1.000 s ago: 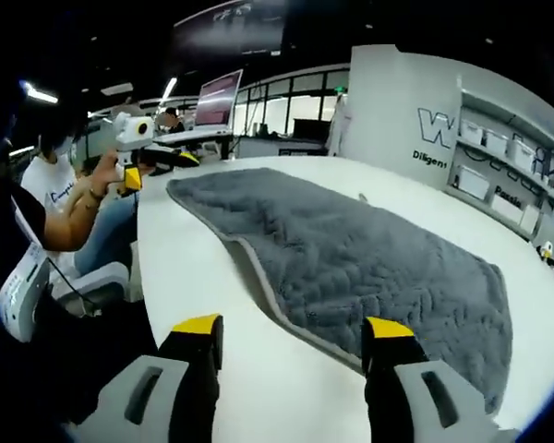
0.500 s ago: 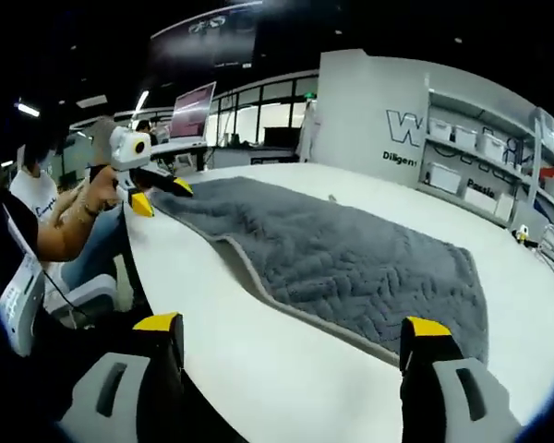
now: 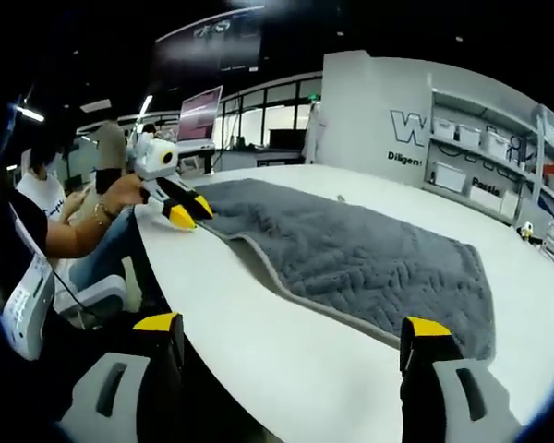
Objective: Open the folded towel by lifting each exposed corner and separating the folded layers until the towel lies flat within the target outline without major curled edges
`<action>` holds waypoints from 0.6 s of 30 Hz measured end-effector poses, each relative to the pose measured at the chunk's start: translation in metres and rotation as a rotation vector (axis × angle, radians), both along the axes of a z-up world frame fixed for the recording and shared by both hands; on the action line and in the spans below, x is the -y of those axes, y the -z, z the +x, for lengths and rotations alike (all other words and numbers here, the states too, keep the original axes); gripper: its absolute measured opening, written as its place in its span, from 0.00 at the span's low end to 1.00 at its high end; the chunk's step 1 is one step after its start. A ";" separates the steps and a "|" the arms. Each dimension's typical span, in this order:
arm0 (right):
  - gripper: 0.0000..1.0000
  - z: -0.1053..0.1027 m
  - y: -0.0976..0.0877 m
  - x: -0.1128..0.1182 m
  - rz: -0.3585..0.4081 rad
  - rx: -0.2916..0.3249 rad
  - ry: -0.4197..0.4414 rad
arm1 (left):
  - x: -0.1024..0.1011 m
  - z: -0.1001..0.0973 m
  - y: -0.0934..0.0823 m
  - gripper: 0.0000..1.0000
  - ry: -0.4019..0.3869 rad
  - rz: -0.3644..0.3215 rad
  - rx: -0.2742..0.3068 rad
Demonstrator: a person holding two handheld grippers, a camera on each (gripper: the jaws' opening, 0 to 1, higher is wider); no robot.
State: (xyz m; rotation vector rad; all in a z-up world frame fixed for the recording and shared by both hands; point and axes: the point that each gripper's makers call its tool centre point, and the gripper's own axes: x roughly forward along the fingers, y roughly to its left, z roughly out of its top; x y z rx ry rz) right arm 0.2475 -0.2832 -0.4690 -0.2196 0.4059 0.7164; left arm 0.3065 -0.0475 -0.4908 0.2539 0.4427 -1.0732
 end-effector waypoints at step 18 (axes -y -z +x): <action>0.99 -0.003 0.005 0.000 -0.007 -0.021 -0.004 | -0.011 -0.013 0.003 0.06 0.045 0.050 0.015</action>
